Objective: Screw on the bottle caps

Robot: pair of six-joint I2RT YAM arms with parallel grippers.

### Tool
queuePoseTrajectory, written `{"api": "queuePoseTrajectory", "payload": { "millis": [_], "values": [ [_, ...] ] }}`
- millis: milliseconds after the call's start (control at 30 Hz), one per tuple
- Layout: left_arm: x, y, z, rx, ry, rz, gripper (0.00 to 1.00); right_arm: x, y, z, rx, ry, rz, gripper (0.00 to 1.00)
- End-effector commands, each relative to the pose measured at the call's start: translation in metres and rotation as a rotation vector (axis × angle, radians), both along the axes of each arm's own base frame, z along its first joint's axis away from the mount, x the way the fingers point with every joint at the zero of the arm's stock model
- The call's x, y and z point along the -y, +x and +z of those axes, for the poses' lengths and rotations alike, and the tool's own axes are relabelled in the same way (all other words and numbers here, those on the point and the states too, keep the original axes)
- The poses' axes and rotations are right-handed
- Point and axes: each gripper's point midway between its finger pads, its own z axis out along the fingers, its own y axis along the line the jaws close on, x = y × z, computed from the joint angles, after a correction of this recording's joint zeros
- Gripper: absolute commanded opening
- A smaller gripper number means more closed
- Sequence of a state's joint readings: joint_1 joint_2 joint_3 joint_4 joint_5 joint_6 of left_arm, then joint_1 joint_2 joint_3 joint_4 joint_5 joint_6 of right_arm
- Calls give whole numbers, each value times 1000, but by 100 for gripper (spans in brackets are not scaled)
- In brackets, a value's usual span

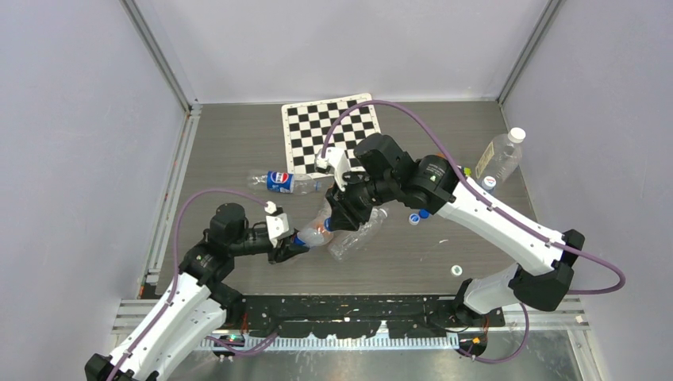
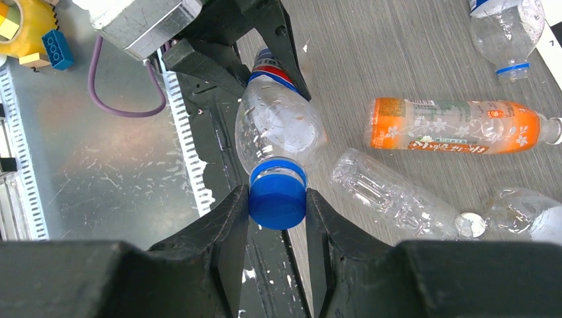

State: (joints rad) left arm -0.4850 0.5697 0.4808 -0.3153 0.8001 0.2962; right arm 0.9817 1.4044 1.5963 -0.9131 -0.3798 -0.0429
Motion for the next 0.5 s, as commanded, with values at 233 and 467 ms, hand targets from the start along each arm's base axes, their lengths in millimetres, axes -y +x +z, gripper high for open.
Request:
{"api": "queuePoseTrajectory", "payload": {
  "millis": [233, 467],
  "values": [
    [9, 14, 62, 211, -120, -4, 32, -10, 11, -13, -38, -37, -70, 12],
    [9, 29, 77, 282, -153, 58, 32, -14, 21, -15, -57, -25, -168, 10]
  ]
}}
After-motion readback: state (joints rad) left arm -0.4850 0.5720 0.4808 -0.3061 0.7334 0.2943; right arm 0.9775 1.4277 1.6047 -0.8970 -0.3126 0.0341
